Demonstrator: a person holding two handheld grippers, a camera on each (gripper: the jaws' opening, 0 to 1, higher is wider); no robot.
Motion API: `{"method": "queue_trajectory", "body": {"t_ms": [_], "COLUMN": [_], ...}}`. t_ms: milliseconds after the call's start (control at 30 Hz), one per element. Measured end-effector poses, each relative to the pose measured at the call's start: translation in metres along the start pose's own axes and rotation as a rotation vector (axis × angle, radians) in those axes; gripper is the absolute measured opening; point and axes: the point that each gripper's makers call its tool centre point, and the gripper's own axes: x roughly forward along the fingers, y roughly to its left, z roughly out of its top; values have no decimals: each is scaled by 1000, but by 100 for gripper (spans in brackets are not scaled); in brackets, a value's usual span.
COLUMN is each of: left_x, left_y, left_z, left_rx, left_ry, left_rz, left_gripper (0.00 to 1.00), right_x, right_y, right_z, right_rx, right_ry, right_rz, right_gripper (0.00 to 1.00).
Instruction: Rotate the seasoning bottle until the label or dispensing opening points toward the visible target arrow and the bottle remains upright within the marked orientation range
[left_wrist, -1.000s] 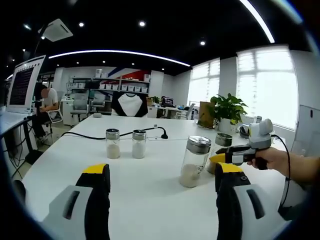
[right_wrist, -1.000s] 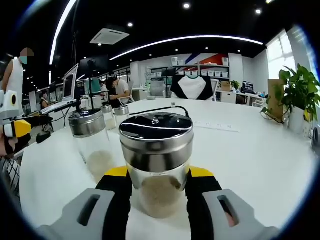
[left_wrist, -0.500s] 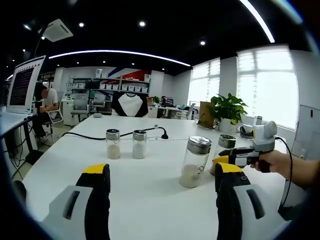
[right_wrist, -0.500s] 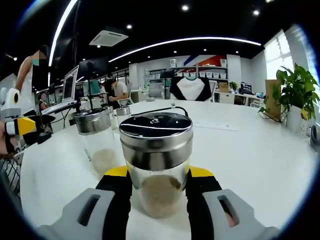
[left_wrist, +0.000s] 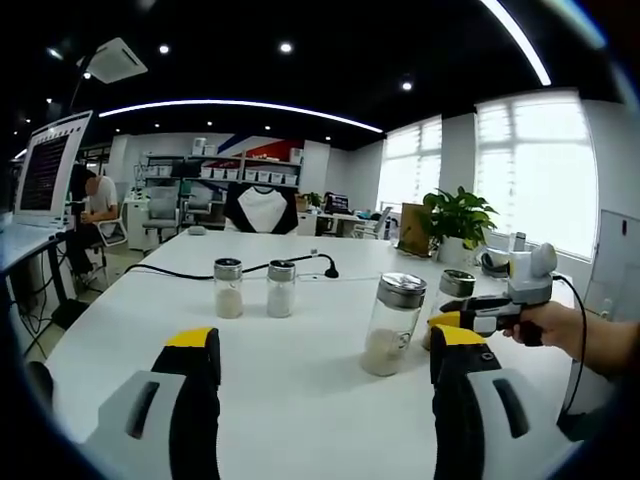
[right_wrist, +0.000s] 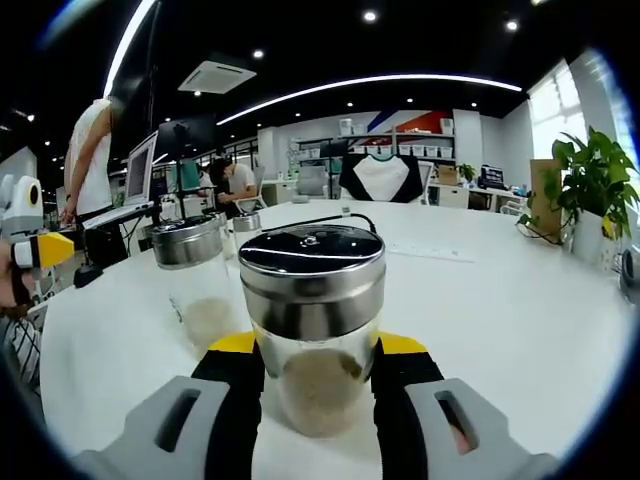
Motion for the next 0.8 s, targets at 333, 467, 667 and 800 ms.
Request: {"method": "queue_trajectory", "body": {"t_ms": [333, 467, 667, 800], "left_x": [0, 0, 0, 1], "left_y": [1, 2, 1, 0], "left_z": [-1, -1, -1, -1], "left_rx": [-2, -2, -2, 0], "left_ry": [1, 2, 2, 4], "left_rz": [3, 4, 4, 1], "left_gripper": [91, 91, 91, 91], "right_x": [-1, -1, -1, -2], "right_y": [-1, -1, -1, -2], "right_z": [0, 0, 0, 0], "right_rx": [0, -6, -14, -23], "right_ry": [1, -3, 4, 10], "right_rz": [3, 11, 38, 72], "right_gripper": [41, 41, 41, 41]}}
